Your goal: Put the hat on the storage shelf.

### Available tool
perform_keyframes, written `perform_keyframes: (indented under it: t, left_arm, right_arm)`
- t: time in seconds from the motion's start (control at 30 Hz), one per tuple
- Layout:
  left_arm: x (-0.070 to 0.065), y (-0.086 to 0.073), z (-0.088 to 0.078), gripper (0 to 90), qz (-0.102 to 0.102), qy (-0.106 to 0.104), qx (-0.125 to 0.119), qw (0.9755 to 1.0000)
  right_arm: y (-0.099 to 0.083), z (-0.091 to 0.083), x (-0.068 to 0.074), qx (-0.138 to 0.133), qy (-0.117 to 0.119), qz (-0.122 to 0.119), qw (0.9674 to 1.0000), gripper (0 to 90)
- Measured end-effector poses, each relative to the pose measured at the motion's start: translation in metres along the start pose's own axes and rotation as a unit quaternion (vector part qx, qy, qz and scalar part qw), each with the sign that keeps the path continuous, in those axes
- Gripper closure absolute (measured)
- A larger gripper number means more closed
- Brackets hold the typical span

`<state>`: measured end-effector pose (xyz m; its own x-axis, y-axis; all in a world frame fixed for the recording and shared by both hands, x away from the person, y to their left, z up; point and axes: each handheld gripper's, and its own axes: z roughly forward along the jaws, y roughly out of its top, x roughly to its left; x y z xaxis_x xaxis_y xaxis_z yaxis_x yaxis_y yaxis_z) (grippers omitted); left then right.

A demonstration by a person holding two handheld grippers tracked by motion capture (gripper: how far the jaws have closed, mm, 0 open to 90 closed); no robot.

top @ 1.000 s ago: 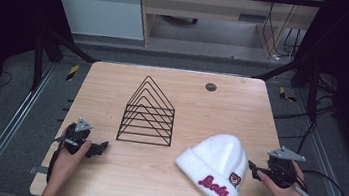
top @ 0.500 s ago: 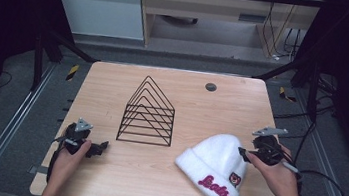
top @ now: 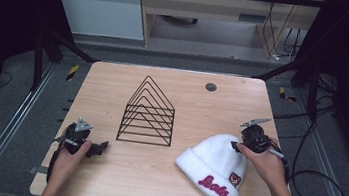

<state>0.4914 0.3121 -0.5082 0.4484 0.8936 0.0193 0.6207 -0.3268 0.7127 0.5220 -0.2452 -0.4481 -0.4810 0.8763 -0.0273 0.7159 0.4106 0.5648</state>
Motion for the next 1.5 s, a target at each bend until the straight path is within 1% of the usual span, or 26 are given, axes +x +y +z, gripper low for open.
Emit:
perform_keyframes:
  t: [0.1,0.17,0.23,0.27,0.4,0.67,0.73,0.83,1.03,1.07,1.17,1.33,1.37,1.5]
  left_arm:
    - [0.0,0.0,0.0,0.0,0.0,0.0,0.0,1.0]
    - [0.0,0.0,0.0,0.0,0.0,0.0,-0.001,1.0]
    - [0.0,0.0,0.0,0.0,0.0,0.0,0.0,1.0]
    - [0.0,0.0,0.0,0.0,0.0,0.0,0.0,1.0]
    - [0.0,0.0,0.0,0.0,0.0,0.001,-0.001,1.0]
    - [0.0,0.0,0.0,0.0,0.0,0.0,0.0,1.0]
    - [0.0,0.0,0.0,0.0,0.001,0.0,0.001,1.0]
    - [0.0,0.0,0.0,0.0,0.0,0.0,0.0,1.0]
    - [0.0,0.0,0.0,0.0,0.0,0.0,0.0,1.0]
    - [0.0,0.0,0.0,0.0,0.0,0.0,-0.001,1.0]
    - [0.0,0.0,0.0,0.0,0.0,0.001,0.0,1.0]
    - [0.0,0.0,0.0,0.0,0.0,0.0,0.0,1.0]
    - [0.0,0.0,0.0,0.0,0.0,0.0,0.0,1.0]
    - [0.0,0.0,0.0,0.0,0.0,0.0,0.0,1.0]
  right_arm:
    - [-0.003,0.009,-0.005,0.01,0.008,0.007,0.9999,49.2]
    - [-0.005,0.013,-0.007,0.014,0.018,0.016,0.9996,49.3]
    - [-0.006,0.017,-0.007,0.016,0.021,0.021,0.9994,49.6]
    - [-0.006,0.018,-0.007,0.016,0.027,0.022,0.9993,49.9]
    - [-0.005,0.022,-0.005,0.019,0.033,0.023,0.999,50.9]
    - [-0.004,0.025,-0.003,0.026,0.033,0.015,0.999,56.7]
    - [-0.004,0.026,-0.003,0.026,0.034,0.019,0.9989,57.5]
    - [-0.004,0.026,-0.003,0.03,0.036,0.013,0.9988,60.7]
    - [-0.004,0.027,0.0,0.035,0.031,0.006,0.9989,71.3]
    - [-0.004,0.027,0.0,0.034,0.031,0.001,0.9989,72.5]
    - [-0.005,0.028,0.0,0.034,0.032,0.001,0.9989,75.4]
    - [-0.004,0.028,0.001,0.036,0.03,0.001,0.9989,78.1]
    - [-0.004,0.028,0.001,0.036,0.033,-0.003,0.9988,78.7]
    - [-0.003,0.029,0.002,0.039,0.032,-0.005,0.9987,80.2]
